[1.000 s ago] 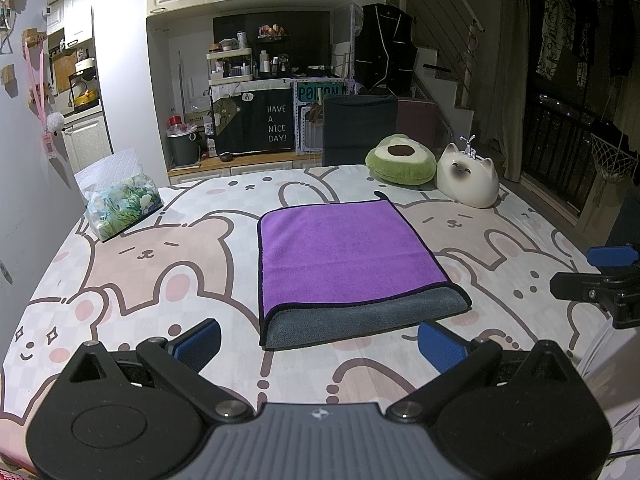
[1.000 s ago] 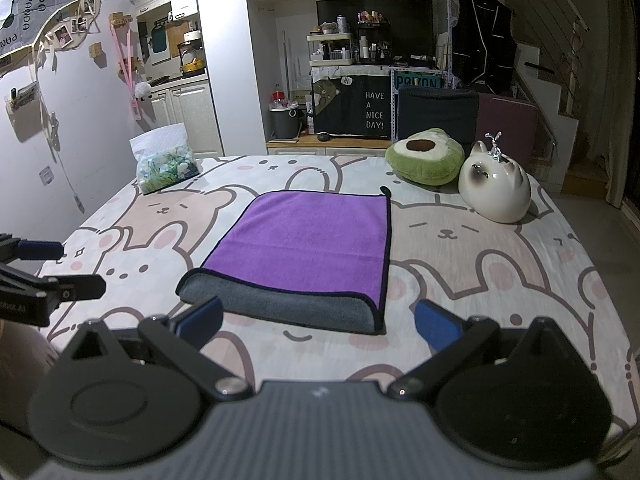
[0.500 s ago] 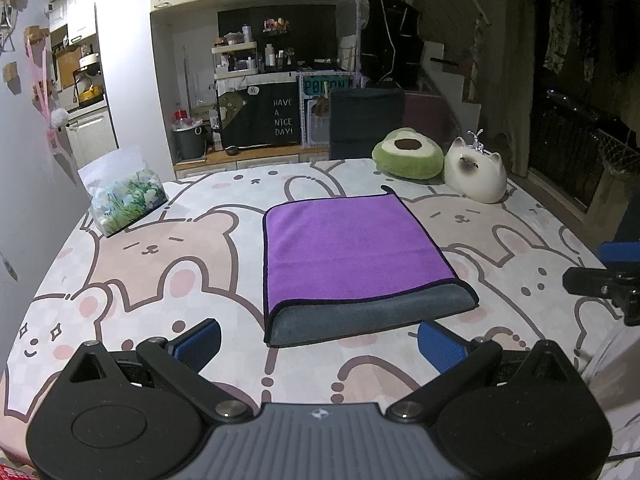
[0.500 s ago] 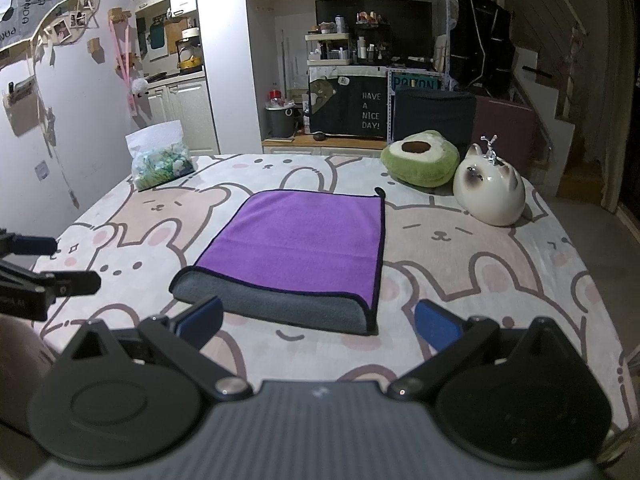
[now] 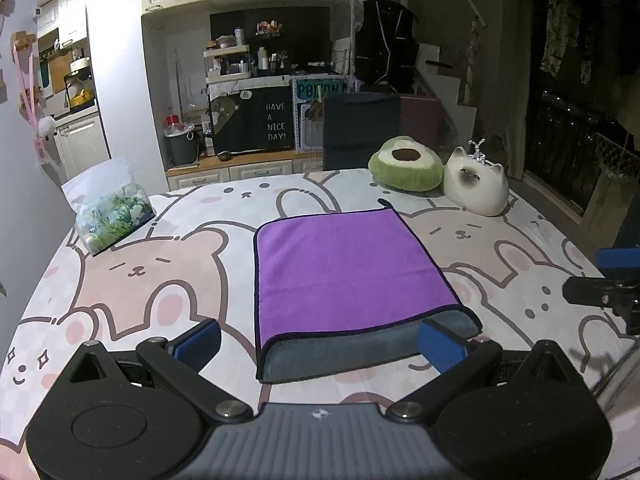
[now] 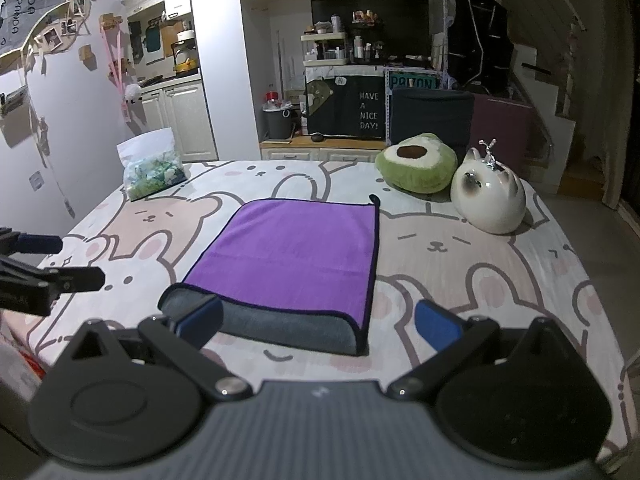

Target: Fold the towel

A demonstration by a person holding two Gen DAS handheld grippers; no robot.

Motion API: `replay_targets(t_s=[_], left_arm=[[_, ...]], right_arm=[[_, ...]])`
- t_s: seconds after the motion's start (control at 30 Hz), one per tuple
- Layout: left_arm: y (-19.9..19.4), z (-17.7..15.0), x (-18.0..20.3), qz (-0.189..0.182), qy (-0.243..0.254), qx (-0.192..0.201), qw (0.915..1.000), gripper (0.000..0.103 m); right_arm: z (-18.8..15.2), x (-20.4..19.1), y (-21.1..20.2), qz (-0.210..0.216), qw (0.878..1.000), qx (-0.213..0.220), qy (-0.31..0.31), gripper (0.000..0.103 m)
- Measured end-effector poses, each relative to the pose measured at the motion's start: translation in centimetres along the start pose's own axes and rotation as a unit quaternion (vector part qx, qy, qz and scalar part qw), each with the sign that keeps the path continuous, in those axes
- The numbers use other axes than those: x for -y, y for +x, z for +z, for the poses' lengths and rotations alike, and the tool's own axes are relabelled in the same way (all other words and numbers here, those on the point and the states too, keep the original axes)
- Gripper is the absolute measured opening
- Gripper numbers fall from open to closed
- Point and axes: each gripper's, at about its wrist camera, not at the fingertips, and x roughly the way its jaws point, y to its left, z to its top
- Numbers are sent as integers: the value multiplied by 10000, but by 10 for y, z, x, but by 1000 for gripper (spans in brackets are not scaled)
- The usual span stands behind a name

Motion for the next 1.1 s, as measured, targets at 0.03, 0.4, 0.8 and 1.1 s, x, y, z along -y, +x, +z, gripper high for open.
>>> replay_targets(t_s=[0.03,0.4,0.8,1.1], left_arm=[[5,2,-2,1,-19,-27,10000,103],[45,12,-29,-2,-270,-31,9996,103],[94,7,-63,-194,5,-254,9995,103],[127,-5,-75,-321,486,-550,9968,96]], right_arm=[[1,2,3,16,10000,-32,-2,103],[17,16,38,-164,9990,-79,-401,103],[25,38,90,-116,9983,-349,-459,103],[17,62,126,-15,9985,-460,-300,103]])
